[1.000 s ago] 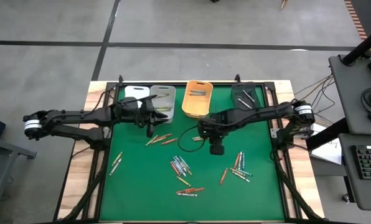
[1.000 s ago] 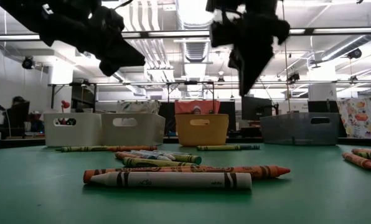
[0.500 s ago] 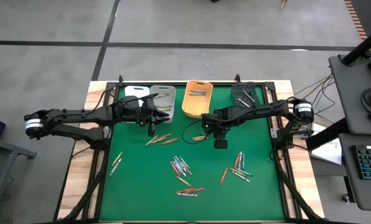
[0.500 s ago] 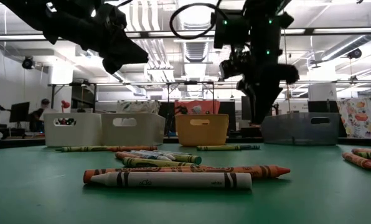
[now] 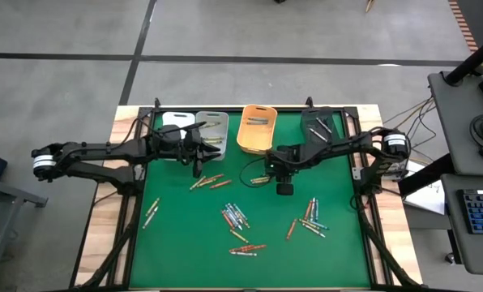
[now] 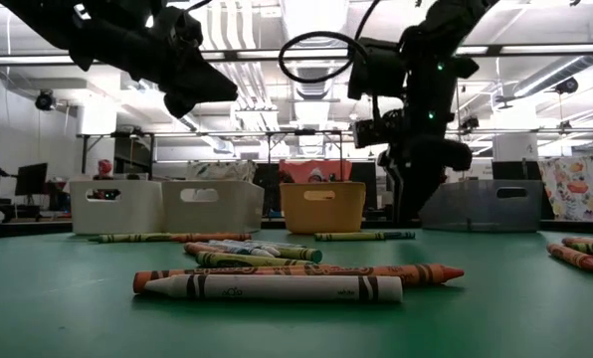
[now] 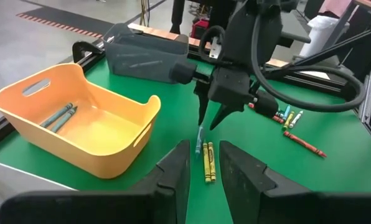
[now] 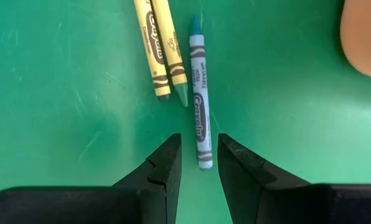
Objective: Sort crayons
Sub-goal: Put the blue crayon into the yellow bin
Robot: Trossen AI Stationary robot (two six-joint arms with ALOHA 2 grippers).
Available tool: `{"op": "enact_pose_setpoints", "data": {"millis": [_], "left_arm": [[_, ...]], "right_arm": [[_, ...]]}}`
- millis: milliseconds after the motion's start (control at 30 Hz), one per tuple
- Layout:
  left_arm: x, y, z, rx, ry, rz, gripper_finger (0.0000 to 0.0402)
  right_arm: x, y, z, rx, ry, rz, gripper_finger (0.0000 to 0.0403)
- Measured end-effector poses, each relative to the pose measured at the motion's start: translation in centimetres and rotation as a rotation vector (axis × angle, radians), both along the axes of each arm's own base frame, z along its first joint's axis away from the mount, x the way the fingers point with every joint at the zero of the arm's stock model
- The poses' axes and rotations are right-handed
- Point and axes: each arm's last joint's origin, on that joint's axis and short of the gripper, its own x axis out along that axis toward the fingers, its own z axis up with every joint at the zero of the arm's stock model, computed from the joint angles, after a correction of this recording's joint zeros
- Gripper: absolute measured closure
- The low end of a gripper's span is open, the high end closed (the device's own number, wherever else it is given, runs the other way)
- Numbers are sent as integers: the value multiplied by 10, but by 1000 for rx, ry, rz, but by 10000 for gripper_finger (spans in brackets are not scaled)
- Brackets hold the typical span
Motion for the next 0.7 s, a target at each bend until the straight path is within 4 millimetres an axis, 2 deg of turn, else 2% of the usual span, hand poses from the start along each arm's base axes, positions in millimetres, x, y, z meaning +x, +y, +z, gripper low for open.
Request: {"op": "enact_pose_setpoints", "data": {"millis": [267,700], "left_arm": [[1,0,3,8,-29,1,333],[1,0,3,11,-36,2,333]], "right_arm": [[-7,0,-19,-3,-51,-9,310],[-12,-1,-26,-16,-62,-30,310]]}}
